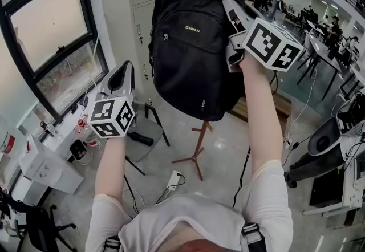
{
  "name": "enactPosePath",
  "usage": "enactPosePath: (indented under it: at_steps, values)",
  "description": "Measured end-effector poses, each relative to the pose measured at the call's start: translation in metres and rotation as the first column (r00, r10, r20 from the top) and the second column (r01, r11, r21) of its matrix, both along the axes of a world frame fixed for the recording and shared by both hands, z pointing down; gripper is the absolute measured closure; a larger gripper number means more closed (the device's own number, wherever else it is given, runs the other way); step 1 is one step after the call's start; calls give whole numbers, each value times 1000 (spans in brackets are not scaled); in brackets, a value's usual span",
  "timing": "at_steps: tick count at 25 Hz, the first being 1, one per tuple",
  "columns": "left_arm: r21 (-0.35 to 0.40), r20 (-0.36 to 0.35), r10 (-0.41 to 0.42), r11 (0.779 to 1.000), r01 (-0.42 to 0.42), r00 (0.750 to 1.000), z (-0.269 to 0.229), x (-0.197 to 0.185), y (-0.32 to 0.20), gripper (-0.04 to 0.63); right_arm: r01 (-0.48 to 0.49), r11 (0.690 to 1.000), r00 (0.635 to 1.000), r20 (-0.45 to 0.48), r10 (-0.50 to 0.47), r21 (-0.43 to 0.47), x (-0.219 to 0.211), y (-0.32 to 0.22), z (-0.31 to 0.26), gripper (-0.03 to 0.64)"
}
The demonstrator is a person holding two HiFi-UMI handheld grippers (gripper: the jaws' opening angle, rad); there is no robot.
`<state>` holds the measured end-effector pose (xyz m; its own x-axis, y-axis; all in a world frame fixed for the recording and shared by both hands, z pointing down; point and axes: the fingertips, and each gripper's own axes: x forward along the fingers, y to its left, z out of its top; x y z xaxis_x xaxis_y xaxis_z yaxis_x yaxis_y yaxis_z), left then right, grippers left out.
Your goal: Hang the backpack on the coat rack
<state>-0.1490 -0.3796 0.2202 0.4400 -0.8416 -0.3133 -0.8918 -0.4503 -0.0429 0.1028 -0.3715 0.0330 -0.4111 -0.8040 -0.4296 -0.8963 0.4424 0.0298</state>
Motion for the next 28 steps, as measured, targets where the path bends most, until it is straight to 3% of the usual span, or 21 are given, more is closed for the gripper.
enactPosePath:
  at_steps: [6, 15, 28]
  values:
    - [-24, 0, 13, 1000, -13, 1000, 6, 5, -4, 584, -24, 999, 997, 70, 27, -41, 11, -5, -7, 552]
    - [-50, -7, 26, 998, -26, 1000, 18, 8, -10, 584, -14, 987, 979, 200, 46, -157, 30, -28, 36, 552]
    - [-111, -8, 32, 993, -33, 999, 44, 12, -25, 584, 39, 971, 967, 253, 22, -236, 30, -42, 79, 552]
